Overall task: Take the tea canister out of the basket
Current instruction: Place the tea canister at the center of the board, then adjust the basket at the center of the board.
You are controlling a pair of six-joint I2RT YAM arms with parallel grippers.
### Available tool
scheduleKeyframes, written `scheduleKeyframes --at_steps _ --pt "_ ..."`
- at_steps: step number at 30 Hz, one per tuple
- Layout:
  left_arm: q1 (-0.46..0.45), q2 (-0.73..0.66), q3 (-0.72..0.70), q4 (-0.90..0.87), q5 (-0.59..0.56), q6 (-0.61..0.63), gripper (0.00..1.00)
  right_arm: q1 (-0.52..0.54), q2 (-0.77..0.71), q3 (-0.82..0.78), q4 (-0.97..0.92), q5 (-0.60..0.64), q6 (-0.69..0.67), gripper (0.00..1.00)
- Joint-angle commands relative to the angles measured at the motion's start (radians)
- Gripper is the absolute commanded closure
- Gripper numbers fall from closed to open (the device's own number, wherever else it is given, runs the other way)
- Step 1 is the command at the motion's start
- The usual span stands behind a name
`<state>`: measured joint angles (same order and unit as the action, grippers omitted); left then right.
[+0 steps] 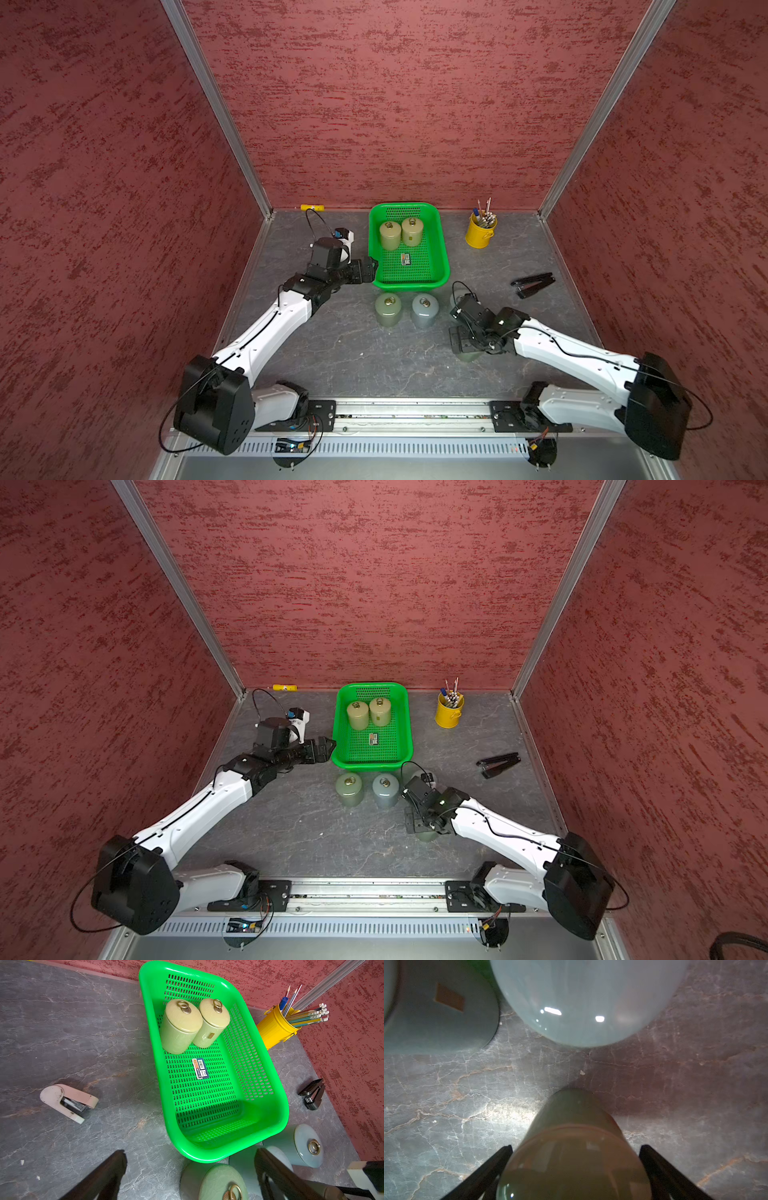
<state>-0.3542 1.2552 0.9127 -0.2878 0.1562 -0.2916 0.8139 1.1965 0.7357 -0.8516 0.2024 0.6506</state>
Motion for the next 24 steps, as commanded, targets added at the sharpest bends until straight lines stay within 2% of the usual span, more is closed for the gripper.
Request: scheduleKeyframes --at_steps 1,7,15,18,21,22,24 --pt "-0.003 0.013 -0.004 0.022 0.002 0.003 0.00 0.007 -0.016 -0.008 0.012 0.039 0.011 0.01" --pt "-0.001 0.030 0.004 0.023 0.010 0.003 0.00 0.006 -0.043 0.057 -0.057 0.082 0.009 0.01" --pt "0.019 0.057 0.035 0.022 0.033 0.004 0.00 0.005 -0.079 0.233 -0.199 0.219 -0.028 0.01" --pt "0.029 0.061 0.044 0.019 0.045 0.005 0.00 0.001 -0.067 0.315 -0.206 0.247 -0.095 0.01" --pt "0.039 0.068 0.053 0.018 0.055 0.006 0.00 -0.021 -0.008 0.410 -0.161 0.230 -0.218 0.01" --pt "0.041 0.072 0.055 0.017 0.059 0.009 0.00 -0.033 0.018 0.440 -0.142 0.208 -0.263 0.01" --pt "0.043 0.076 0.057 0.012 0.060 0.016 0.00 -0.076 0.100 0.515 -0.097 0.076 -0.385 0.01"
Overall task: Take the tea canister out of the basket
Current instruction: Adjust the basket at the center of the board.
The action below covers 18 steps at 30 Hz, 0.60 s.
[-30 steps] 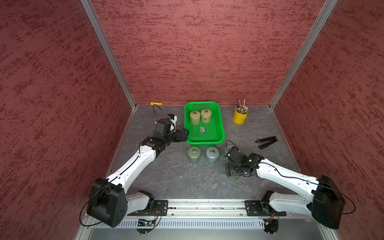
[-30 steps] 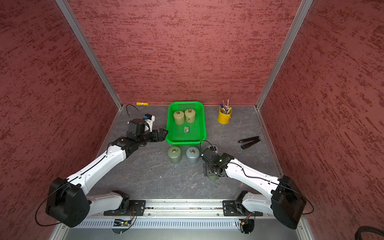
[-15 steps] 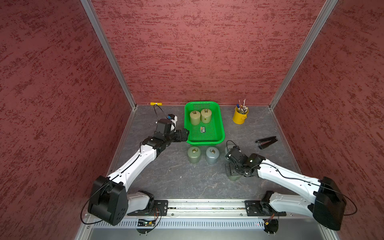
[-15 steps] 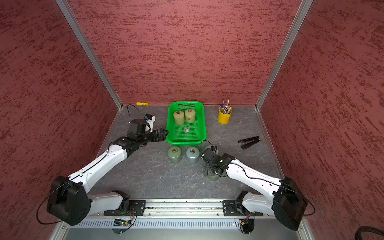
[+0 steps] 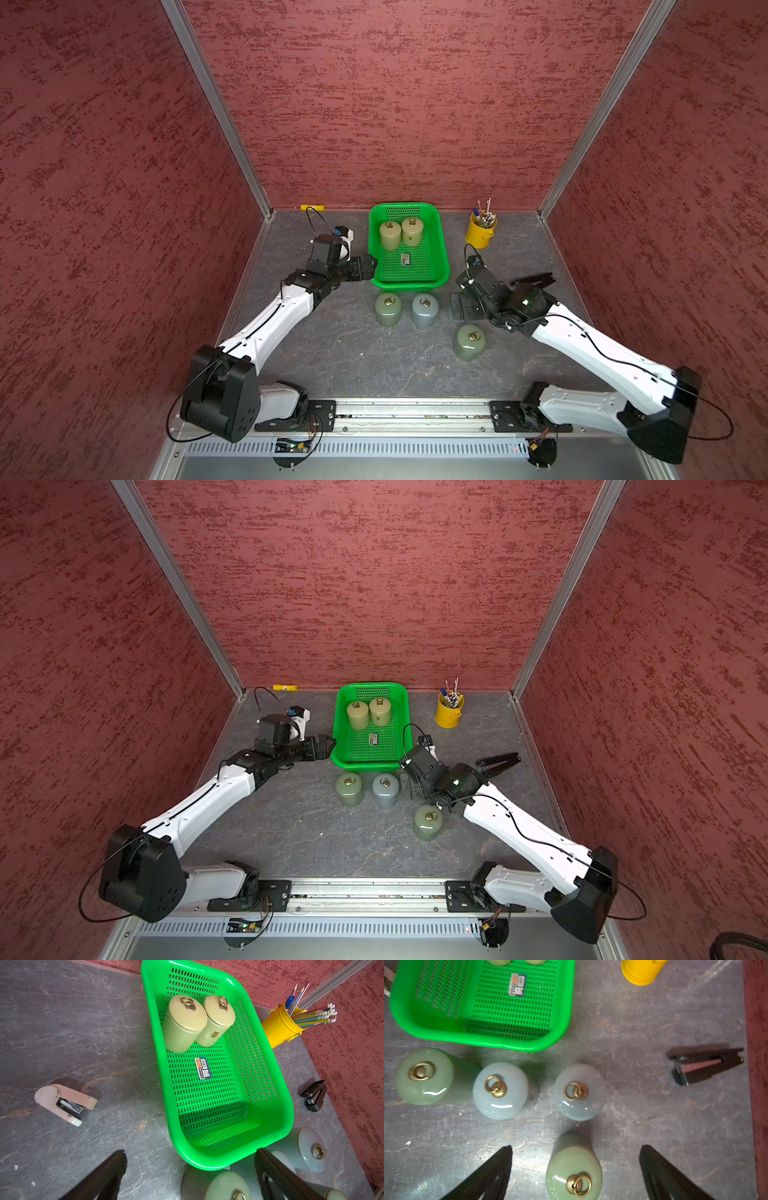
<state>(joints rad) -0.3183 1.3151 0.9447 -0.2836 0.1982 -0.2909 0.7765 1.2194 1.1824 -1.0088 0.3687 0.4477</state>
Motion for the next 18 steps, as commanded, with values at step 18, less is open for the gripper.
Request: scheduleKeyframes --at_steps 18 --pt "0.021 0.017 0.018 0.017 0.025 0.010 0.00 -0.297 0.843 0.823 0.185 -0.520 -0.660 0.01"
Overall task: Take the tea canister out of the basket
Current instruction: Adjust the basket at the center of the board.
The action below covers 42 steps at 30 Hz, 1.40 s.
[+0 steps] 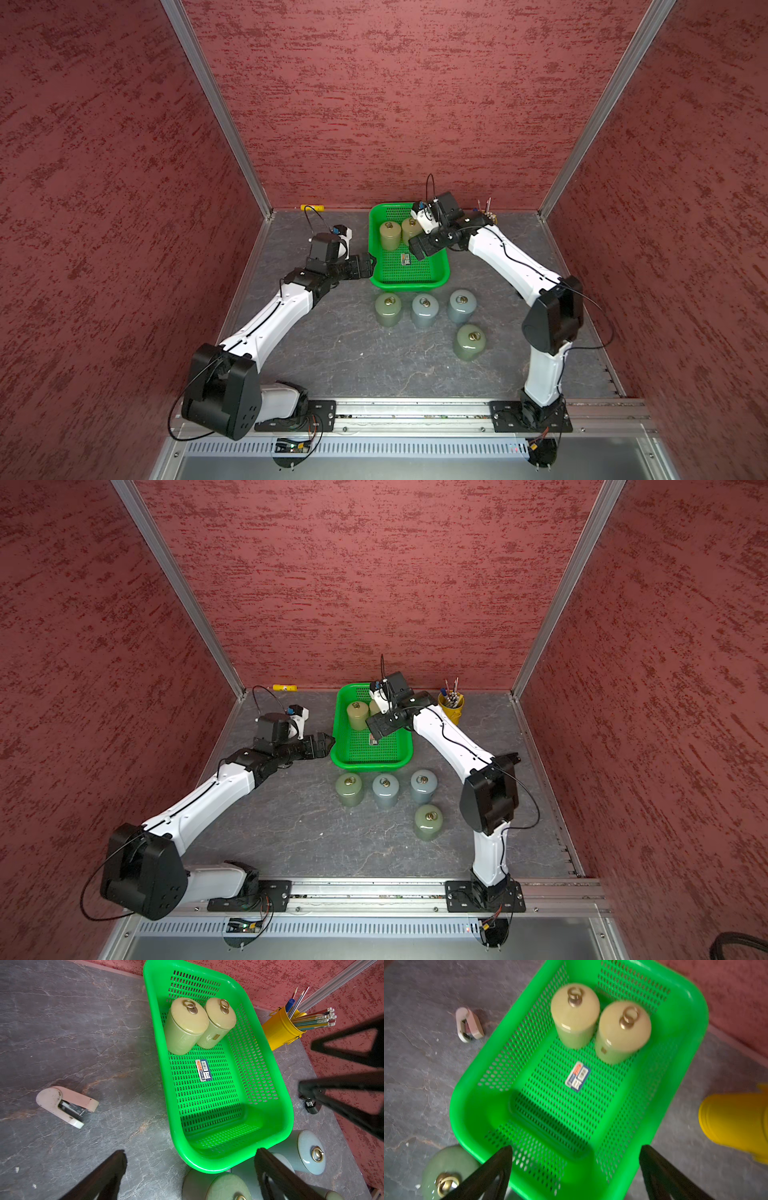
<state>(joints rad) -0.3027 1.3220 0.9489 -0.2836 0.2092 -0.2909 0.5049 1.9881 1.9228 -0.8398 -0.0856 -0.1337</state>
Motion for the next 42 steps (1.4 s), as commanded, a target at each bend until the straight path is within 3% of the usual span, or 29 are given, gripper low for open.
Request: scheduleKeyframes --at_steps 1,5,14,28,34,42 --pt "0.008 0.014 0.014 0.020 0.023 0.010 0.00 -0.033 0.106 0.110 0.026 -0.068 -0.083 0.01" --pt "0.013 0.052 0.031 0.010 0.056 0.010 0.01 -0.061 0.232 0.269 0.018 -0.122 -0.089 0.01" --pt "0.013 0.140 0.095 -0.043 0.040 0.030 0.04 -0.083 0.475 0.579 -0.028 -0.079 -0.127 0.01" --pt "0.007 0.299 0.198 -0.092 0.020 0.055 0.16 -0.105 0.506 0.587 0.032 -0.115 -0.082 0.01" --pt "0.008 0.359 0.239 -0.100 0.012 0.055 0.30 -0.105 0.469 0.534 0.059 -0.119 -0.064 0.01" --pt "0.002 0.425 0.279 -0.104 0.006 0.056 0.41 -0.105 0.449 0.489 0.064 -0.112 -0.069 0.01"
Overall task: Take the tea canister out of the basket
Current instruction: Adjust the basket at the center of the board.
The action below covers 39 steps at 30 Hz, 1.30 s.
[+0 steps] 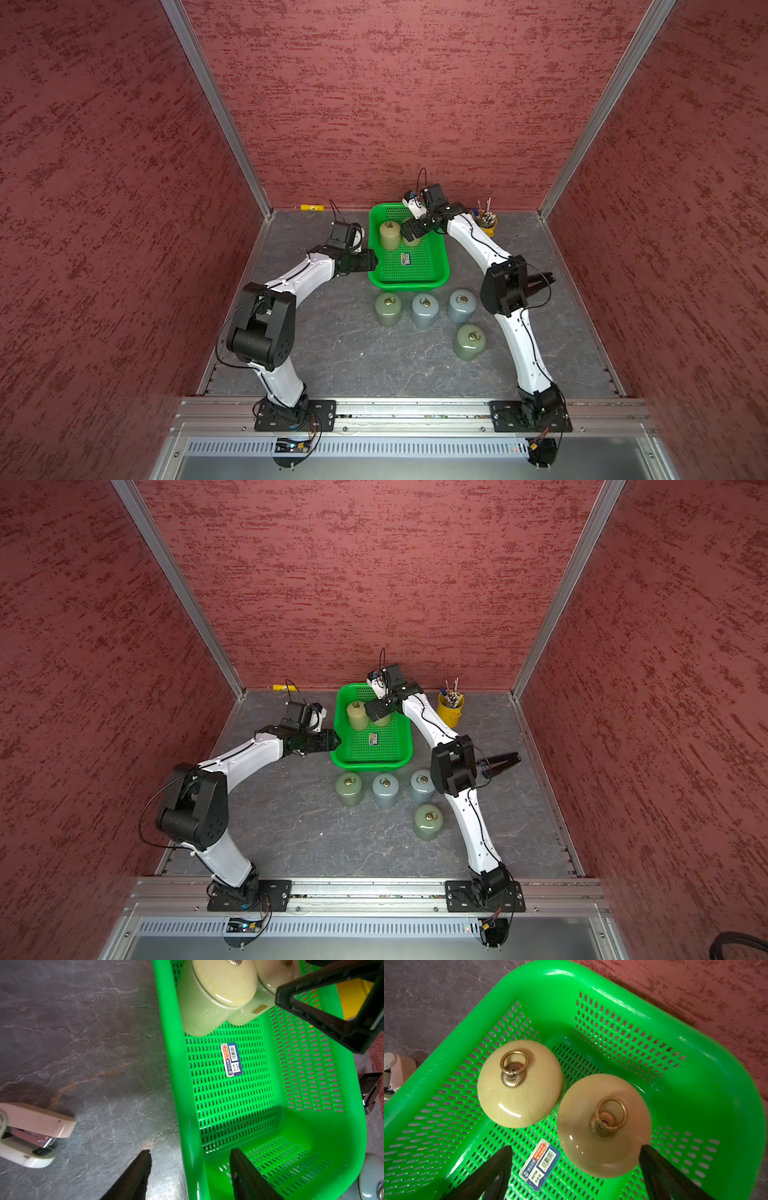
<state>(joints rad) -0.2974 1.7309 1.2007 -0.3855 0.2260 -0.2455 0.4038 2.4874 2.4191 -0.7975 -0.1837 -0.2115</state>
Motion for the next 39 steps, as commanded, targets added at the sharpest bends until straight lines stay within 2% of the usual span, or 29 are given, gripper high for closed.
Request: scheduleKeyframes --at_steps 1,8,18,23,32,39 --pt "-0.005 0.020 0.030 -0.002 -0.014 0.009 0.42 -0.004 -0.050 -0.008 0.023 -0.014 0.007 0.01" --pt "-0.005 0.048 0.055 -0.012 -0.022 0.009 0.53 -0.003 -0.047 -0.014 0.042 -0.010 0.010 0.01" --pt "-0.006 0.065 0.069 -0.014 -0.023 0.008 0.76 -0.003 -0.025 -0.014 0.049 0.011 -0.002 0.01" --pt "-0.006 0.077 0.077 -0.010 -0.029 0.008 0.77 -0.003 -0.017 -0.014 0.052 0.030 -0.018 0.01" --pt "-0.002 0.119 0.121 -0.007 -0.033 0.009 0.86 -0.008 -0.007 -0.012 0.063 0.005 -0.038 0.01" --pt "0.006 0.133 0.147 -0.007 -0.034 0.028 0.84 -0.013 -0.010 -0.008 0.055 -0.010 -0.048 0.01"
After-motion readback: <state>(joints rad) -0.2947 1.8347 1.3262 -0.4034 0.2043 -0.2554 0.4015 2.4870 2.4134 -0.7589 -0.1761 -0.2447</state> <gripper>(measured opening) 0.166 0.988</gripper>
